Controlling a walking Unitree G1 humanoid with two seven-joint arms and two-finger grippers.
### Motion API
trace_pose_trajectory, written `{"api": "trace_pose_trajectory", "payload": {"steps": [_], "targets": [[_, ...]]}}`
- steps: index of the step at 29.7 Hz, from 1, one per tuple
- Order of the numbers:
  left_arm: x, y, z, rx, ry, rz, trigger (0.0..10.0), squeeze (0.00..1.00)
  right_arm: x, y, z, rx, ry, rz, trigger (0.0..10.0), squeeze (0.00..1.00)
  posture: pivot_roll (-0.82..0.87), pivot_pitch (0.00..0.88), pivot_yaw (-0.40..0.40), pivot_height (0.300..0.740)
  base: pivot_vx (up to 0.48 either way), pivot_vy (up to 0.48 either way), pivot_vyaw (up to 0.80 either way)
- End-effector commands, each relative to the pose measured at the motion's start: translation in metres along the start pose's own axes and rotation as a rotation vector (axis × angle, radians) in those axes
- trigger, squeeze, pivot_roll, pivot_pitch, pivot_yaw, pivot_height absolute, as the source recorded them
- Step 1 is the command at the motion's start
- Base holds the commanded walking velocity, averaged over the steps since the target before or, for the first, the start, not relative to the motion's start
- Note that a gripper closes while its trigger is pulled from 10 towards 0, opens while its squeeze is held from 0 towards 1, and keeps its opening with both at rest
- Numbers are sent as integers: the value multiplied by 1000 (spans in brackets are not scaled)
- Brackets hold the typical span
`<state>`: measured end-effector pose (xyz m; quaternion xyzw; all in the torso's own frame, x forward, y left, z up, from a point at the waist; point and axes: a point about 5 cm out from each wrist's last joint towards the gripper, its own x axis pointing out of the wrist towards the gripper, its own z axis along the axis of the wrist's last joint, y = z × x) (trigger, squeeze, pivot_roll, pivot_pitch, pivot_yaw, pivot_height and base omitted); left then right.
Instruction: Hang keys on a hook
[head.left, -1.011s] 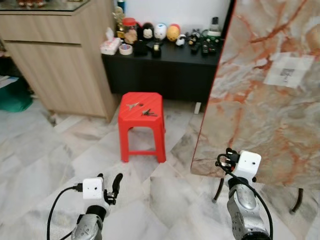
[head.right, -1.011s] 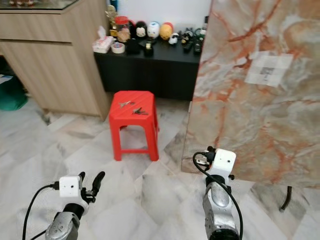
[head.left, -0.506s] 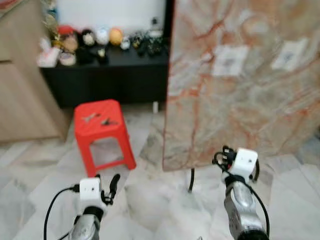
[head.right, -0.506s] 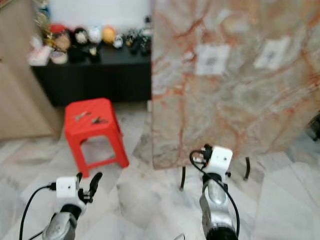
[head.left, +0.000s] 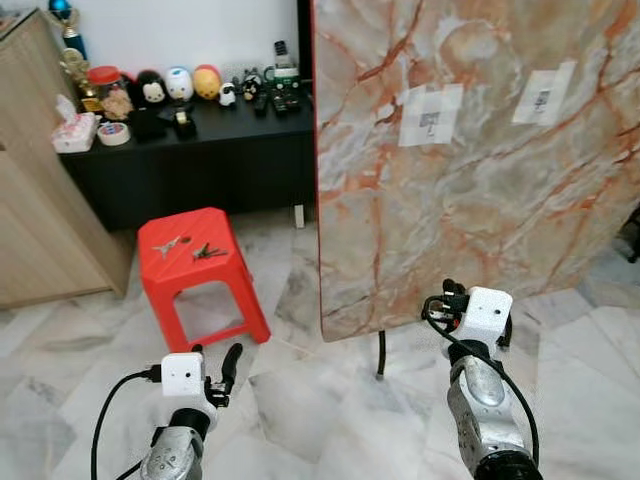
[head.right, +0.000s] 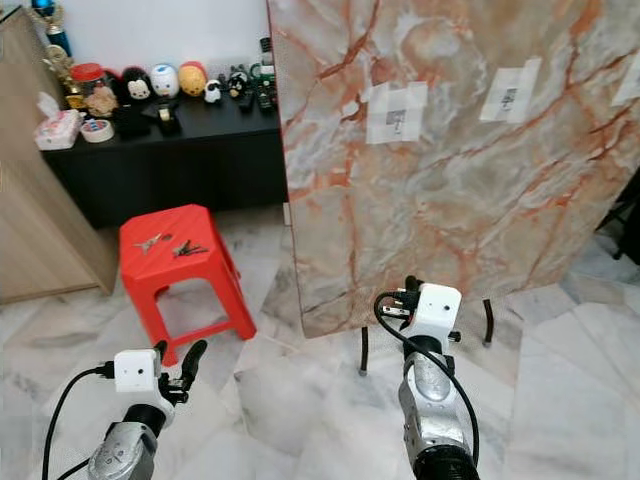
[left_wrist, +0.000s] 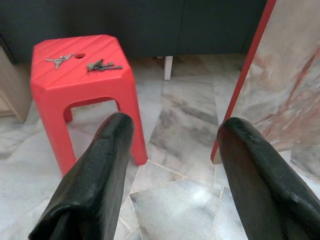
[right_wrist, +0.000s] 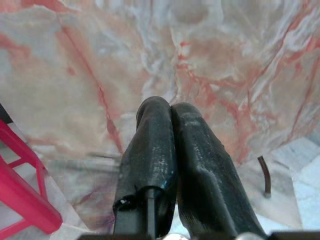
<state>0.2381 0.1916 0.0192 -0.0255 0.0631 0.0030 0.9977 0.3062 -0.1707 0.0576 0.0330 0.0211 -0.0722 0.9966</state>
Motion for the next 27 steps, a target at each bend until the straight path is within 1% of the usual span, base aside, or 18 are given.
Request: {"api": "trace_pose_trajectory", "payload": {"steps": [1,2,3,6,8,9,10,11,12,13,15,18,21,23,24,25,27], "targets": [[-1,1,-3,1,23,3,10000,0,7,2,19,-17,-86,5,10000,0,42,64,10,722,0,0,0],[-1,1,-4,2,24,4,10000,0,7,2,21,-24,-98,5,10000,0,42,64,10,722,0,0,0],[-3,5,-8,9,45,14,10000,0,8,2,27,-47,-131,9,10000,0,42,64,11,722,0,0,0],[-8,14,-19,26,99,40,10000,0,9,5,34,-61,-167,19,10000,0,38,63,12,722,0,0,0],[-13,23,-28,38,143,64,10000,0,9,6,36,-61,-178,25,10000,0,38,63,12,722,0,0,0],[-19,32,-35,49,184,89,10000,0,9,6,38,-62,-183,27,10000,0,36,62,11,722,0,0,0],[-19,32,-35,49,184,89,10000,0,9,6,38,-62,-183,27,10000,0,36,62,11,722,0,0,0],[-28,44,-44,60,238,125,10000,0,9,6,38,-61,-185,28,10000,0,38,62,11,722,0,0,0],[-32,49,-48,64,260,141,10000,0,9,6,38,-61,-185,27,10000,0,38,62,11,722,0,0,0],[-32,49,-48,64,260,141,10000,0,9,6,38,-61,-185,27,10000,0,38,62,11,722,0,0,0],[-45,61,-58,75,317,187,10000,0,9,6,39,-65,-188,26,10000,0,41,64,7,722,0,0,0],[-49,65,-61,73,332,203,10000,0,9,6,40,-74,-192,21,10000,0,42,65,4,722,0,0,0],[-49,64,-62,69,329,204,10000,0,9,5,41,-80,-198,8,10000,0,43,64,2,722,0,0,0],[-47,61,-62,63,320,203,10000,0,10,4,42,-92,-200,1,10000,0,43,62,1,722,0,0,0],[-44,58,-61,57,310,199,10000,0,11,2,43,-118,-197,-5,10000,0,43,62,1,722,0,0,0],[-44,58,-61,57,310,199,10000,0,11,2,43,-118,-197,-5,10000,0,43,62,1,722,0,0,0],[-39,55,-59,53,296,191,10000,0,12,2,45,-146,-211,4,10000,0,40,57,-1,722,0,0,0]]}}
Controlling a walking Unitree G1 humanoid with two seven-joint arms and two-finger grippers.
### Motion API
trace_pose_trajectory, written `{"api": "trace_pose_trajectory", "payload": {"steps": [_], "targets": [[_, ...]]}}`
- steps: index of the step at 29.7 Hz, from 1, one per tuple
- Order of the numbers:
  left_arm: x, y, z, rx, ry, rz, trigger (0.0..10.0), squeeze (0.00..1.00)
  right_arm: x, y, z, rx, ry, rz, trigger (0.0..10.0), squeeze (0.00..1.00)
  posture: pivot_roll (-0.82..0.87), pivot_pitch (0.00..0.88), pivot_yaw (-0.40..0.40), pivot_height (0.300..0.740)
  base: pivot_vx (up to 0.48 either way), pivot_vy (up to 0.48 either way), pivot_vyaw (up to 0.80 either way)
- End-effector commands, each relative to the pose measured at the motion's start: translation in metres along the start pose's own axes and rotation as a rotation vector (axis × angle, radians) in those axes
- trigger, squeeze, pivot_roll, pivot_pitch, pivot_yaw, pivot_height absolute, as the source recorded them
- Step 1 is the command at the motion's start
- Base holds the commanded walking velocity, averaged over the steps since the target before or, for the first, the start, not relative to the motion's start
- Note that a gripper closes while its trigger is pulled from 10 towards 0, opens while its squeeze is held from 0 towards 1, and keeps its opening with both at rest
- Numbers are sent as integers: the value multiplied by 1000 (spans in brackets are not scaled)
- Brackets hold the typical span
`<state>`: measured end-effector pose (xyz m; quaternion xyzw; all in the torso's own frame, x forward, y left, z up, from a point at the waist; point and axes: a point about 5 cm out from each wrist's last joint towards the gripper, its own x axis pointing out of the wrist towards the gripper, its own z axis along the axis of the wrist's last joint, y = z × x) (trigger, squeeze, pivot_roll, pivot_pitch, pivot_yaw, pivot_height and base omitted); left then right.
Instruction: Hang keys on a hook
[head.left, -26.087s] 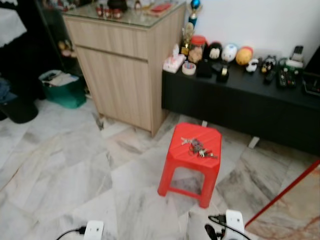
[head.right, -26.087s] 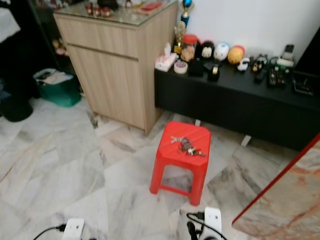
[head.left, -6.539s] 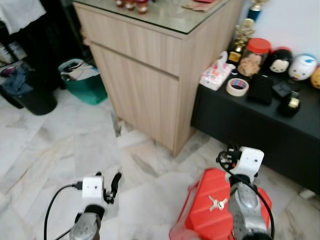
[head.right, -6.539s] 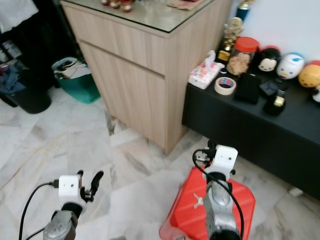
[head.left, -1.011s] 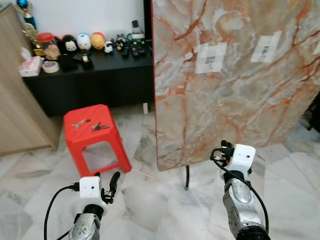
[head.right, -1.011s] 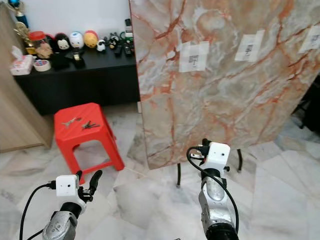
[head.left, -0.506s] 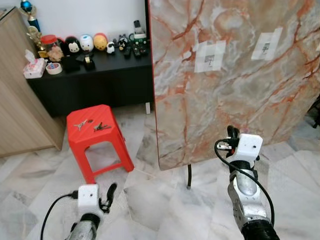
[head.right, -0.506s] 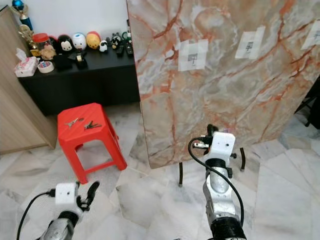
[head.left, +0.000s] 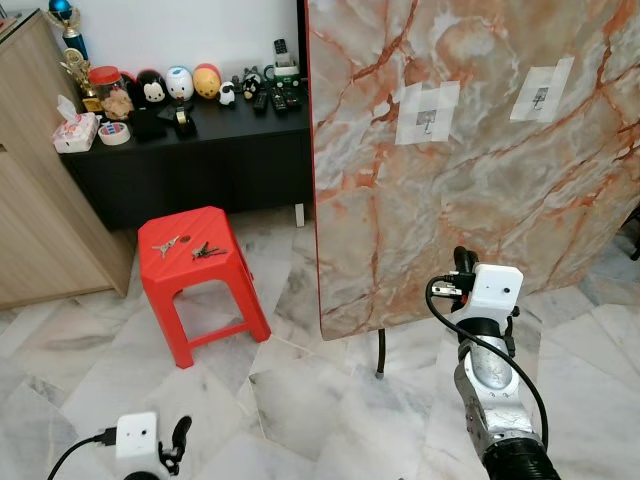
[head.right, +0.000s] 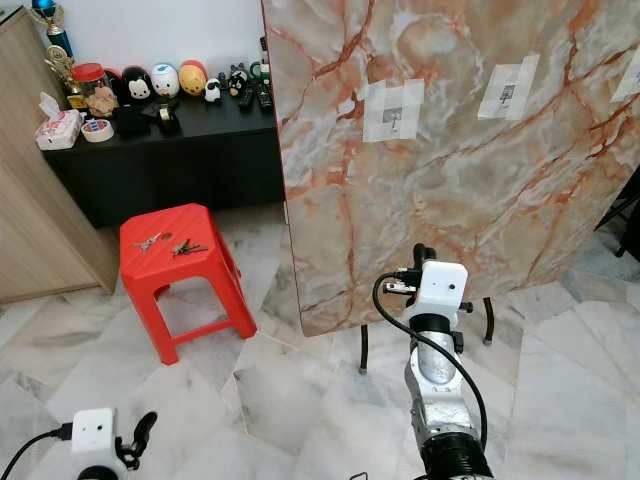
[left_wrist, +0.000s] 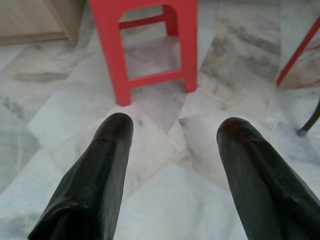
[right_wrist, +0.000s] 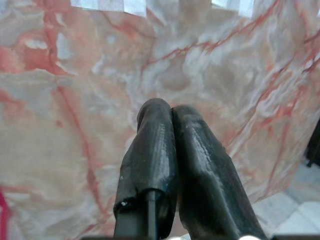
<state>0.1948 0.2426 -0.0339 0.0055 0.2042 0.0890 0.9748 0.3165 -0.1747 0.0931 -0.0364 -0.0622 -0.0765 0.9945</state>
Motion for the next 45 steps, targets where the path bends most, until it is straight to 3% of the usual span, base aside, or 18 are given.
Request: {"api": "trace_pose_trajectory", "payload": {"steps": [1,7,45], "targets": [[-2,1,-5,3,15,7,10000,0,4,2,9,-19,-36,10,10000,0,40,57,-1,722,0,0,0],[0,-3,-2,2,-3,-8,10000,0,5,2,9,-13,-37,0,10000,0,36,43,2,722,0,0,0],[0,-8,-4,-12,-8,-21,10000,0,5,7,5,-12,-14,3,10000,0,37,61,-3,722,267,0,0]]}}
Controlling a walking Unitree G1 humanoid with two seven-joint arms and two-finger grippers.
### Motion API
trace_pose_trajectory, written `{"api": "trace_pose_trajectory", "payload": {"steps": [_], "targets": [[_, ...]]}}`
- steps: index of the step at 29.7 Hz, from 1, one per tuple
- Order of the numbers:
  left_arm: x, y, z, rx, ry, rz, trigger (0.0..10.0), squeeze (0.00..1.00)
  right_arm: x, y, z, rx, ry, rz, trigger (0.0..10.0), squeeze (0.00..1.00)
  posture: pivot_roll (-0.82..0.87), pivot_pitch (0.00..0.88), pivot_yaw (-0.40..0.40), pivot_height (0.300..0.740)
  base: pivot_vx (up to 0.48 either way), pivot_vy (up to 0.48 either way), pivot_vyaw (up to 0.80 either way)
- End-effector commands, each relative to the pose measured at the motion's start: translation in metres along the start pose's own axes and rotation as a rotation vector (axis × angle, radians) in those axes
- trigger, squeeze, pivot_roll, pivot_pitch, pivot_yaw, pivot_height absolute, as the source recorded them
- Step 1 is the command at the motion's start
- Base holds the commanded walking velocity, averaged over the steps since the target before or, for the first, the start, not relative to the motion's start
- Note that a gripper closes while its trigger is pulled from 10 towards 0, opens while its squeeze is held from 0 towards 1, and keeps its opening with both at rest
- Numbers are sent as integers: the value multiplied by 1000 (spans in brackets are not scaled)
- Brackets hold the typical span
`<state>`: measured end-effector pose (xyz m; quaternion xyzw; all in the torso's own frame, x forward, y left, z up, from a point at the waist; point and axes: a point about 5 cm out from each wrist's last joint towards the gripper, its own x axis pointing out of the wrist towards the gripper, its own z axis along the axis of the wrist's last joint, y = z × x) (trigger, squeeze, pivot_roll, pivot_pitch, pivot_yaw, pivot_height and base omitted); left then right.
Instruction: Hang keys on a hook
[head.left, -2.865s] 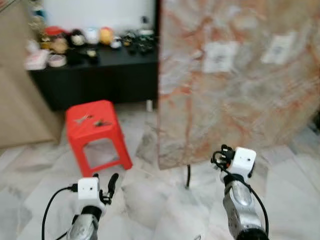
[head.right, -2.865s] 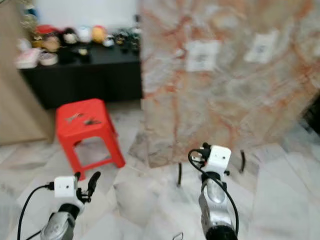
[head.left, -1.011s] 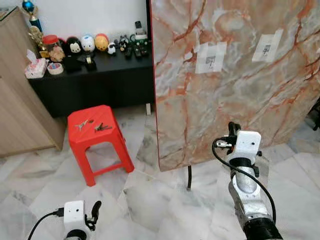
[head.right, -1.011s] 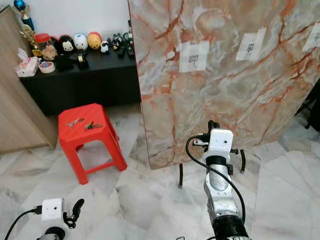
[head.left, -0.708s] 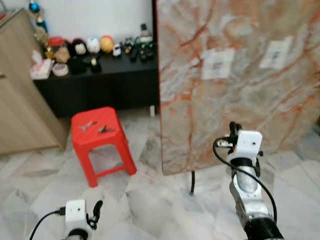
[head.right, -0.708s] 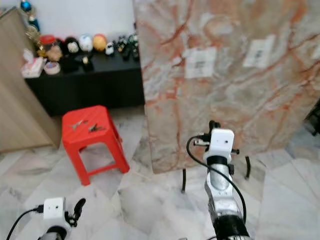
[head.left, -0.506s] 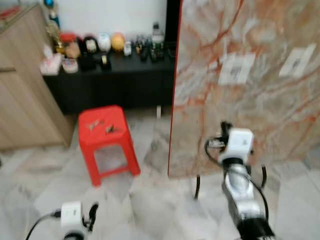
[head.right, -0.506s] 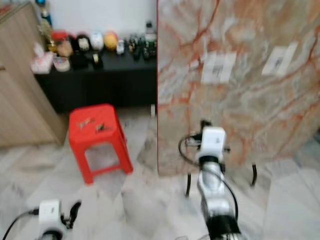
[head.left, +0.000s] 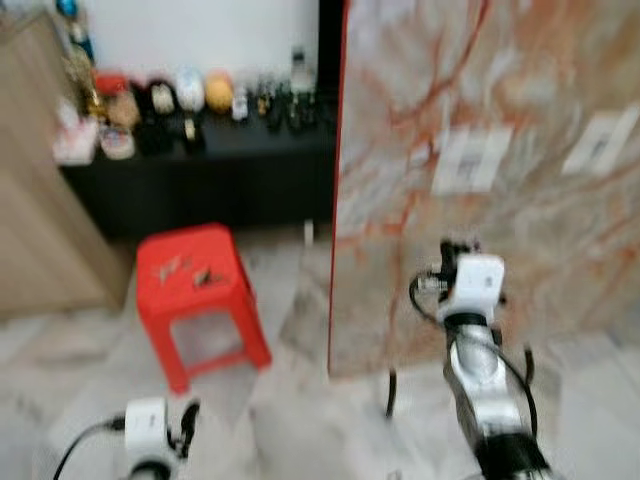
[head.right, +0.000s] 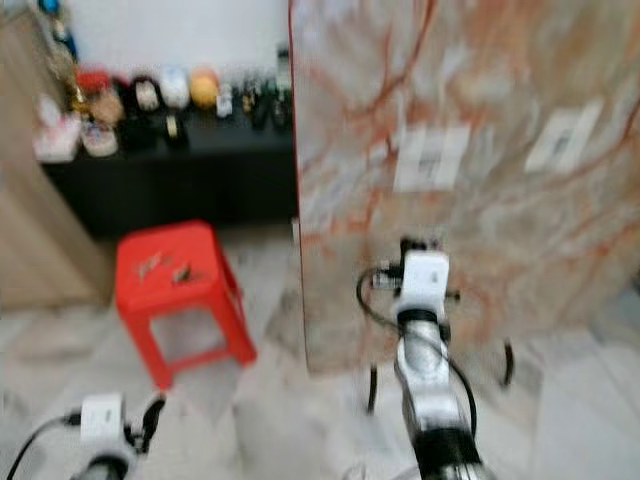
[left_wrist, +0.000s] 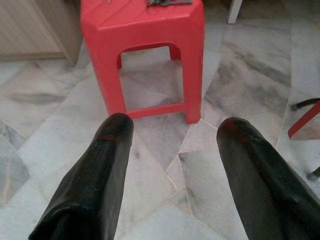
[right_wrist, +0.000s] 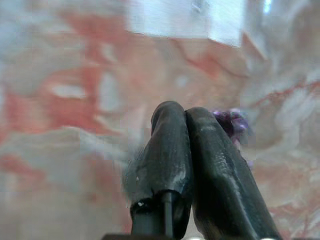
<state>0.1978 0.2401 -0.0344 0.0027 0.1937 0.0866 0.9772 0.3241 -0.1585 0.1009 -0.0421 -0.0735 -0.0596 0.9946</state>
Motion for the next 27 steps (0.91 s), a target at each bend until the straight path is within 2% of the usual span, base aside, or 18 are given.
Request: {"api": "trace_pose_trajectory", "payload": {"steps": [1,15,19,22,26,27], "targets": [[-2,-6,-4,-8,13,-16,10000,0,-1,-10,-3,-4,10,-31,10000,0,37,61,-3,722,277,0,0],[-3,-7,-7,-15,20,-17,10000,0,2,-12,5,-35,-38,-42,10000,0,35,63,-5,722,36,0,0],[-3,-7,-6,-14,20,-17,10000,0,5,-13,8,-17,-52,-57,10000,0,36,62,-5,722,0,0,0],[-2,-7,-6,-13,16,-18,10000,0,5,-22,1,283,44,-176,10000,0,40,63,-5,722,0,0,0],[-2,-7,-5,-11,14,-17,10000,0,5,-28,-3,332,67,-221,10000,0,38,63,-4,722,0,0,0],[-2,-7,-5,-10,15,-17,10000,0,5,-30,-1,283,54,-214,10000,0,38,63,-4,722,0,0,0]]}}
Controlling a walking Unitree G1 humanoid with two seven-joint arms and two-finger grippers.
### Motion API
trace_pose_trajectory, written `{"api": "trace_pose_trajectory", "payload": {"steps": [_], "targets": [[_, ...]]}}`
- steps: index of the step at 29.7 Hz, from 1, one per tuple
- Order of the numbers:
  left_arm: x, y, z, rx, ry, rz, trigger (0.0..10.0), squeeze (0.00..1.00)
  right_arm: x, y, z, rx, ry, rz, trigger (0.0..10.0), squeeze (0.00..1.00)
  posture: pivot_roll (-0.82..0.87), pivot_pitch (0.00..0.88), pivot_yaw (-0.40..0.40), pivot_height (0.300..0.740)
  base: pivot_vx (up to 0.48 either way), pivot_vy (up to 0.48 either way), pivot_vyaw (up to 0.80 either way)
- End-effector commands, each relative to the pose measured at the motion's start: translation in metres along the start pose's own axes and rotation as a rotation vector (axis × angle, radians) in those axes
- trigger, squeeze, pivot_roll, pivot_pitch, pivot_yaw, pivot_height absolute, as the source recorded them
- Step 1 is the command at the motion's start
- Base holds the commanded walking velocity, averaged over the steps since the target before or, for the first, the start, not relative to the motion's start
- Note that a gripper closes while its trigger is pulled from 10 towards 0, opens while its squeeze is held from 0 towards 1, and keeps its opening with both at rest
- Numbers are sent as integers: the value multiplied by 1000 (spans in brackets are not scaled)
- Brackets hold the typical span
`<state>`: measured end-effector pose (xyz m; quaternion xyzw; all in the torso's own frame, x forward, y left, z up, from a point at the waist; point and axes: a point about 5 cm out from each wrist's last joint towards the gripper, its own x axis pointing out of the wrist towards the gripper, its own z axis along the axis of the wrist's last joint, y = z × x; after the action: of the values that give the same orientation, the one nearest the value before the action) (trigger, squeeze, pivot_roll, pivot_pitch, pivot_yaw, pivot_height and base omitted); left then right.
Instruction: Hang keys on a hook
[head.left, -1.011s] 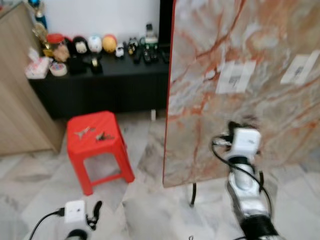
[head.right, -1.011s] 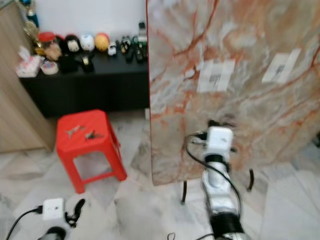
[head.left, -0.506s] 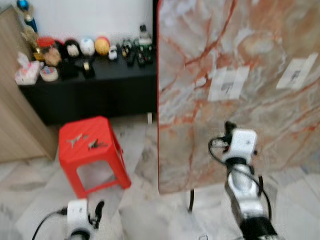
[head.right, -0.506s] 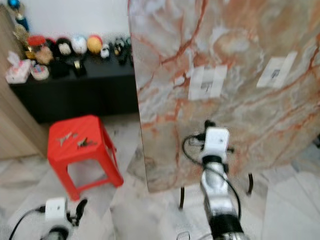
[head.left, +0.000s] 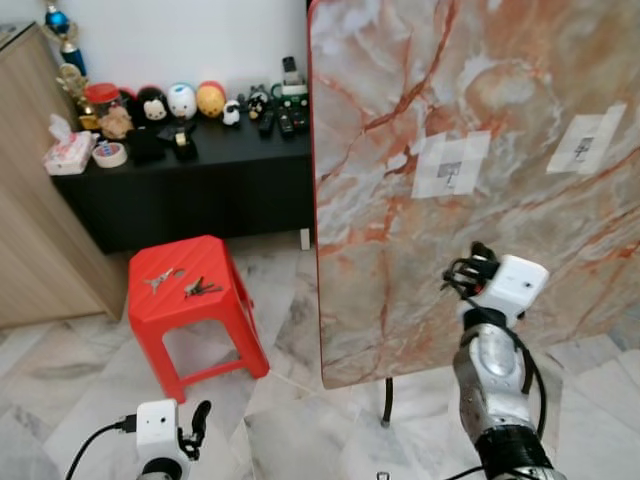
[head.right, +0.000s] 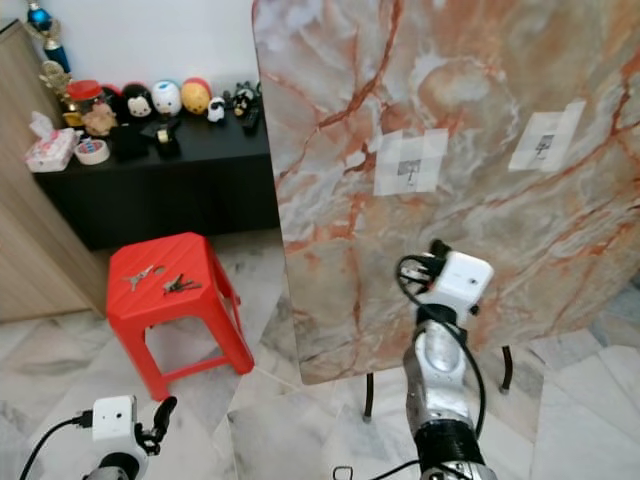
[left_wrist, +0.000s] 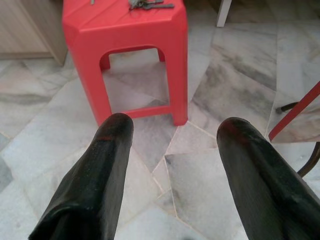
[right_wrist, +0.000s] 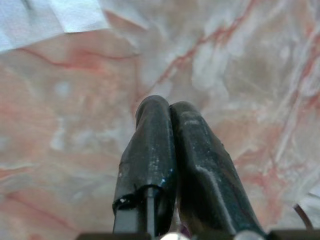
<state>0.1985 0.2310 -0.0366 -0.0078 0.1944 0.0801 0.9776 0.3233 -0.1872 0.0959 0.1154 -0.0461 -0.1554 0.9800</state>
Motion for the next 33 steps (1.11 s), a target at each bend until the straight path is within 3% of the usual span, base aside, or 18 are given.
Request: {"api": "trace_pose_trajectory", "payload": {"steps": [1,6,8,10,11,13,14,16,20,21,22,24,25,26,27,28,29,33], "targets": [[-3,3,-4,8,14,0,10000,0,2,3,9,-67,-53,33,10000,0,38,63,-4,722,0,0,0],[-2,2,-4,9,13,0,10000,0,2,9,19,-192,-139,92,10000,0,38,63,-4,722,0,0,0],[-3,2,-4,10,13,-1,10000,0,-1,24,27,-354,-232,228,10000,0,40,63,-3,722,0,0,0],[-2,1,-4,12,13,-6,10000,0,4,18,21,-161,-124,128,10000,0,34,62,-2,722,0,0,0],[-3,1,-4,15,15,-8,10000,0,8,4,12,161,9,-54,10000,0,38,61,-3,722,0,0,0],[-2,1,-4,15,15,-7,10000,0,10,3,13,163,17,-49,10000,0,38,61,-3,722,0,0,0],[-2,1,-4,14,15,-5,10000,0,11,5,14,91,12,-18,10000,0,40,60,-3,722,0,0,0],[-2,0,-4,15,15,-8,10000,0,11,6,13,57,13,-23,10000,0,35,57,-4,722,0,0,0],[-2,0,-3,19,13,-12,10000,0,11,3,14,95,11,-49,10000,0,36,55,-6,722,0,0,0],[-1,-1,-3,19,12,-12,10000,0,12,2,12,204,47,-76,10000,0,36,53,-6,722,0,0,0],[-1,-1,-3,19,12,-12,10000,0,12,-2,7,391,112,-132,10000,0,37,54,-6,722,0,0,0],[-1,-1,-3,19,12,-13,10000,0,12,-2,-1,551,195,-160,10000,0,37,54,-6,722,0,0,0],[-1,-1,-3,20,12,-13,10000,0,12,-3,-3,505,206,-151,10000,0,36,53,-7,722,0,0,0],[-1,-2,-3,21,11,-14,10000,0,12,-2,-3,273,201,-96,10000,0,36,53,-7,722,0,0,0],[-1,-2,-3,21,11,-14,10000,0,12,-2,-3,273,201,-96,10000,0,36,53,-7,722,0,0,0],[-1,-1,-3,22,12,-14,10000,0,12,3,9,-59,68,-2,10000,0,37,56,-8,722,0,0,0],[-1,-1,-3,23,12,-13,10000,0,11,11,22,-236,-64,64,10000,0,40,58,-8,722,0,0,0],[-2,-1,-4,22,15,-11,10000,0,11,17,36,-293,-157,90,10000,0,34,59,-6,722,0,0,0]]}}
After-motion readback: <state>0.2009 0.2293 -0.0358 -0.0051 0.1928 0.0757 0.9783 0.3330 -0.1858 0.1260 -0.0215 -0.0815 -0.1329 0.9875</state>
